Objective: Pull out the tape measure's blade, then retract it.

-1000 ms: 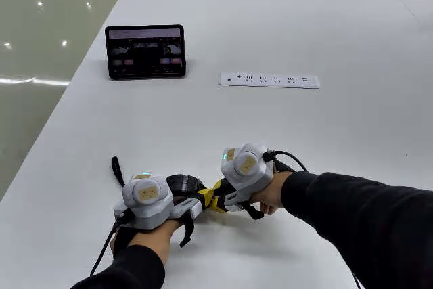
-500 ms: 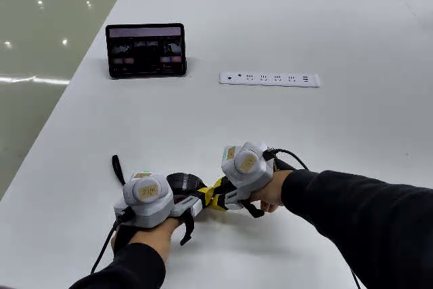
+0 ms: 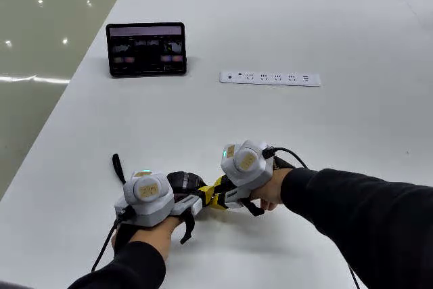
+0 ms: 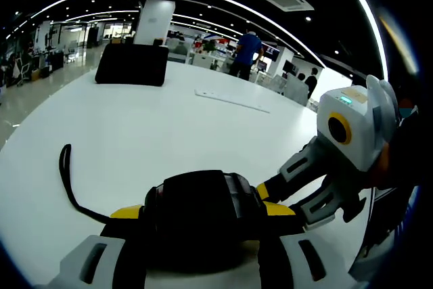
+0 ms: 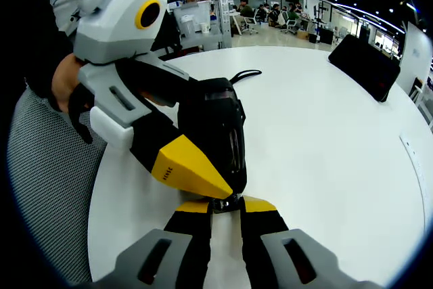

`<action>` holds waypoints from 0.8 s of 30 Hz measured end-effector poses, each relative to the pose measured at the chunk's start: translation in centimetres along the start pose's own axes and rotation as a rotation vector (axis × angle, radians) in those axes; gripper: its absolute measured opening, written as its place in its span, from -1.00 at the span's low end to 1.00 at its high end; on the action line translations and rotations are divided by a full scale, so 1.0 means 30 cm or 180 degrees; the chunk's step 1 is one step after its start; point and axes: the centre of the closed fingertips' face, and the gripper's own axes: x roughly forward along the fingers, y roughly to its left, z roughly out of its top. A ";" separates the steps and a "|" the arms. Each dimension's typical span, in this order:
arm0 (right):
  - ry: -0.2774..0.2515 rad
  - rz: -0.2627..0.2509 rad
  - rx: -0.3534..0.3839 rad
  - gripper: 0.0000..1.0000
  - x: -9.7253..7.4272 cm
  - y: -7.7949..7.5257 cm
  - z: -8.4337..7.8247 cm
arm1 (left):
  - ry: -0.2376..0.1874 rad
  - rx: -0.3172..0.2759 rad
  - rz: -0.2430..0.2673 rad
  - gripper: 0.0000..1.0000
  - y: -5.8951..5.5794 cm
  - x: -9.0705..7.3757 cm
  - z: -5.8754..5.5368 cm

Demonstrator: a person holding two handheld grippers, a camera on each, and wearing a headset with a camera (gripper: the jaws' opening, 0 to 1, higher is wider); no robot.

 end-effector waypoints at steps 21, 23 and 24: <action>0.0004 -0.0230 0.0232 -0.15 -0.069 -0.048 -0.027 | 0.0116 0.0470 -0.0326 0.98 0.034 -0.002 0.046; -0.0021 -0.0237 0.0289 -0.03 -0.078 -0.047 -0.029 | 0.0081 0.0537 -0.0399 1.00 0.021 -0.004 0.059; -0.0045 -0.0250 0.0319 0.01 -0.088 -0.046 -0.027 | 0.0082 0.0596 -0.0461 1.00 0.011 -0.009 0.063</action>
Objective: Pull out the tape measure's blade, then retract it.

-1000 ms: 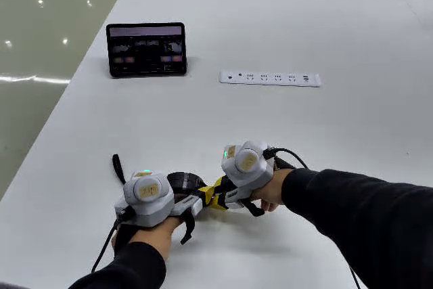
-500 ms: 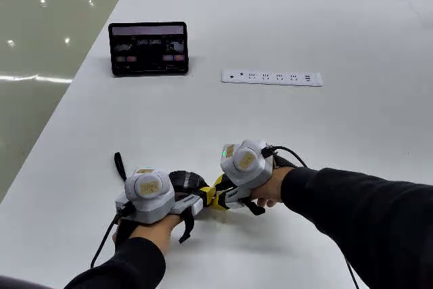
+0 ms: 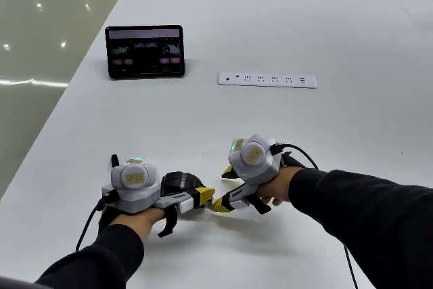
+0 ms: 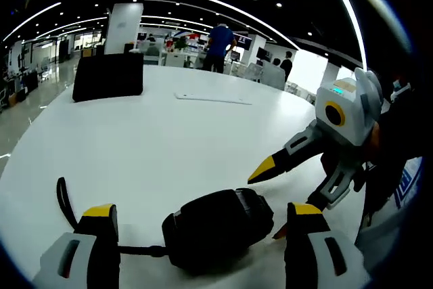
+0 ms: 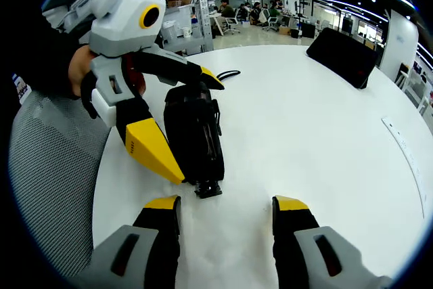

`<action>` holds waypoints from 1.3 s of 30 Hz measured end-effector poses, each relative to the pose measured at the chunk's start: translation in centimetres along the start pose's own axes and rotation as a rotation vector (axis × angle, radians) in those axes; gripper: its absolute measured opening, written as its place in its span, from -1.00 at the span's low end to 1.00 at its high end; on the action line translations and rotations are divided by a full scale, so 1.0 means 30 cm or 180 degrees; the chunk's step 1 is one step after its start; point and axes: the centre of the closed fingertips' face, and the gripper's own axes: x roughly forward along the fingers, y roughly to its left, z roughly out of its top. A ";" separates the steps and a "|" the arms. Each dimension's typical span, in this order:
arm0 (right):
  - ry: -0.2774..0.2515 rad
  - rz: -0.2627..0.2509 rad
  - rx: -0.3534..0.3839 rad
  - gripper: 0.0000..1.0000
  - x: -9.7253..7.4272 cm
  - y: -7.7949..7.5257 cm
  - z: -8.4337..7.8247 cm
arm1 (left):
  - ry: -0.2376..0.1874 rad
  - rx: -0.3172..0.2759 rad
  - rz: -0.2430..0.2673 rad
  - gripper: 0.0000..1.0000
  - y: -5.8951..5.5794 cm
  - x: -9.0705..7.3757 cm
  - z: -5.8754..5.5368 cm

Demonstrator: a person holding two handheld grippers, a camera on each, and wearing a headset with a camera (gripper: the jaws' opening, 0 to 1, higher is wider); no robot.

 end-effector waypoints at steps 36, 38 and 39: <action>-0.0793 -0.0701 0.0363 1.00 -0.416 0.040 -0.076 | 0.0008 0.0401 -0.0575 1.00 0.038 -0.258 0.015; -0.0811 -0.0755 0.0396 1.00 -0.439 0.048 -0.102 | 0.0009 0.0401 -0.0543 1.00 0.055 -0.272 0.004; -0.0819 -0.0786 0.0411 1.00 -0.449 0.050 -0.114 | 0.0012 0.0395 -0.0525 1.00 0.064 -0.280 -0.001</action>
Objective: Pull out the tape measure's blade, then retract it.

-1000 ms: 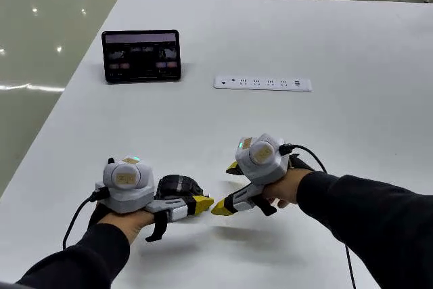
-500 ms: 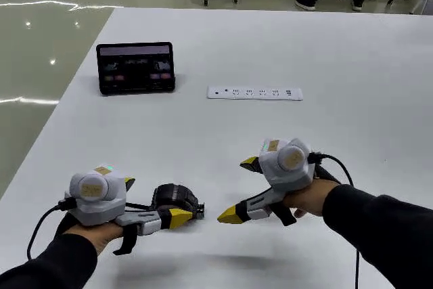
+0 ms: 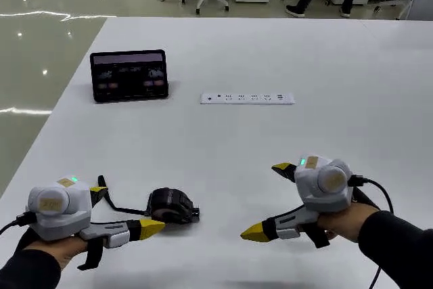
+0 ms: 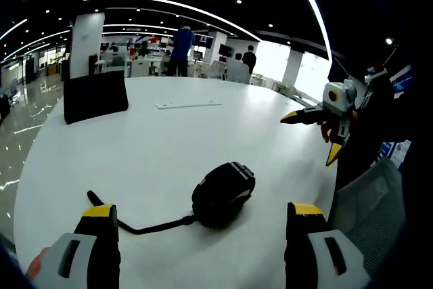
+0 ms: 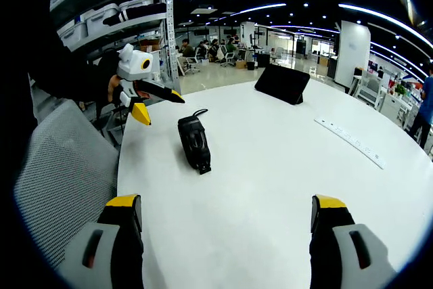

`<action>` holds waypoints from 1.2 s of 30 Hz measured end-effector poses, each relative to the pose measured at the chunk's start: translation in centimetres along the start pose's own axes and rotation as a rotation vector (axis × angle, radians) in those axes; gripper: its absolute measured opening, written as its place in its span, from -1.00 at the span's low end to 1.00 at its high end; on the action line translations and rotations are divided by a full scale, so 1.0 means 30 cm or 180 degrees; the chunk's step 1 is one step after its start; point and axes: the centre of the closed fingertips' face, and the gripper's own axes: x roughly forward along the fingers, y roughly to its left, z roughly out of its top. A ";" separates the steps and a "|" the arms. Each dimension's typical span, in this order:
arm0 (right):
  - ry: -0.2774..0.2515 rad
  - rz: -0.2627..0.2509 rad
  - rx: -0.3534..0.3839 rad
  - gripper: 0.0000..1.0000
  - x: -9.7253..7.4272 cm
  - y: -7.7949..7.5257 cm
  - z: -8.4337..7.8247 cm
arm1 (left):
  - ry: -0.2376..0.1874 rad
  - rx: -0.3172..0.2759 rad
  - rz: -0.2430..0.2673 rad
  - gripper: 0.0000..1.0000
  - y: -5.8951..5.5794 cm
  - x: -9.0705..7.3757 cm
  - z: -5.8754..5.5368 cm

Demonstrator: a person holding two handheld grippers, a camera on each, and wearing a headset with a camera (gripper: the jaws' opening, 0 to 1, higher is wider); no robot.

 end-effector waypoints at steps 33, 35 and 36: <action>0.0120 -0.0791 0.0357 1.00 -0.441 -0.020 -0.333 | 0.0002 0.0380 0.0106 1.00 0.037 -0.251 -0.038; 0.0132 -0.0828 0.0390 1.00 -0.458 -0.024 -0.348 | 0.0011 0.0392 0.0107 1.00 0.031 -0.261 -0.034; 0.0140 -0.0843 0.0414 1.00 -0.466 -0.025 -0.355 | 0.0008 0.0390 0.0097 1.00 0.026 -0.265 -0.030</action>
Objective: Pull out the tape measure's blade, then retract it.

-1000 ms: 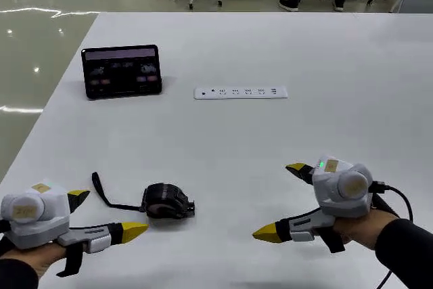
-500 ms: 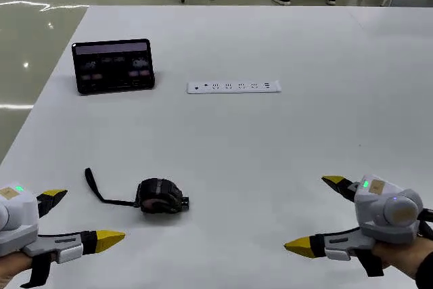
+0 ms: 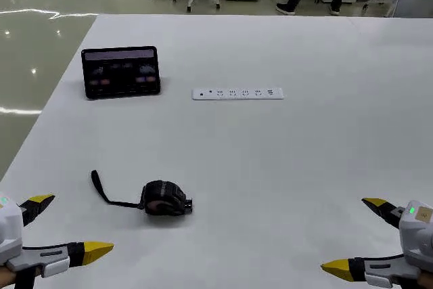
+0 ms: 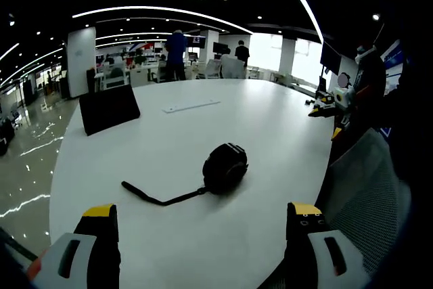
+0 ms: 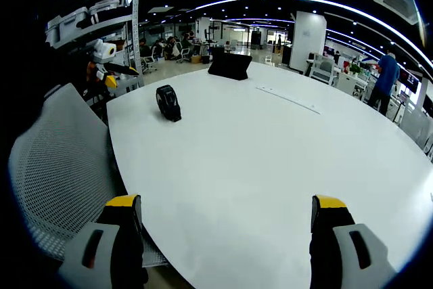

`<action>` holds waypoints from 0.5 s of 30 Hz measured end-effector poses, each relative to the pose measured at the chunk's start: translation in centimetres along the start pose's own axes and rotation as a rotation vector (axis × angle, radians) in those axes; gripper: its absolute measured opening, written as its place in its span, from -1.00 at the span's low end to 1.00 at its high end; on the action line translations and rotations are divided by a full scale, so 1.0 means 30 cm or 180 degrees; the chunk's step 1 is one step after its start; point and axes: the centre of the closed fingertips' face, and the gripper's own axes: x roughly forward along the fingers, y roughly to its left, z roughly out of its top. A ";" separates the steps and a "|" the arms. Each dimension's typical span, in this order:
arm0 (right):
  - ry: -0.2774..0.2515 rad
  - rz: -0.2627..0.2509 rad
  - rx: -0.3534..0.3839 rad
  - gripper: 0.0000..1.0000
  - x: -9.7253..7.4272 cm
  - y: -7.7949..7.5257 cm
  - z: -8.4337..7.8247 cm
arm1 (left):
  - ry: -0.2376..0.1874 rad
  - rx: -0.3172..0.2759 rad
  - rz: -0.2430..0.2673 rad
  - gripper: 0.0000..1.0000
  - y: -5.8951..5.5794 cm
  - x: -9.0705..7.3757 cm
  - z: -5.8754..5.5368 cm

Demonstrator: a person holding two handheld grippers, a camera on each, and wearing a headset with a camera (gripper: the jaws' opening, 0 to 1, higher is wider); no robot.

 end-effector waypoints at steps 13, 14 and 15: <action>0.0051 -0.0014 0.0005 1.00 -0.018 -0.012 -0.010 | -0.0038 -0.0023 -0.0004 1.00 0.002 0.001 0.025; 0.0051 -0.0012 0.0004 1.00 -0.016 -0.013 -0.010 | -0.0043 -0.0026 -0.0013 1.00 0.000 0.002 0.026; 0.0051 -0.0009 -0.0003 1.00 -0.014 -0.016 -0.013 | -0.0048 -0.0024 -0.0011 1.00 0.000 0.003 0.026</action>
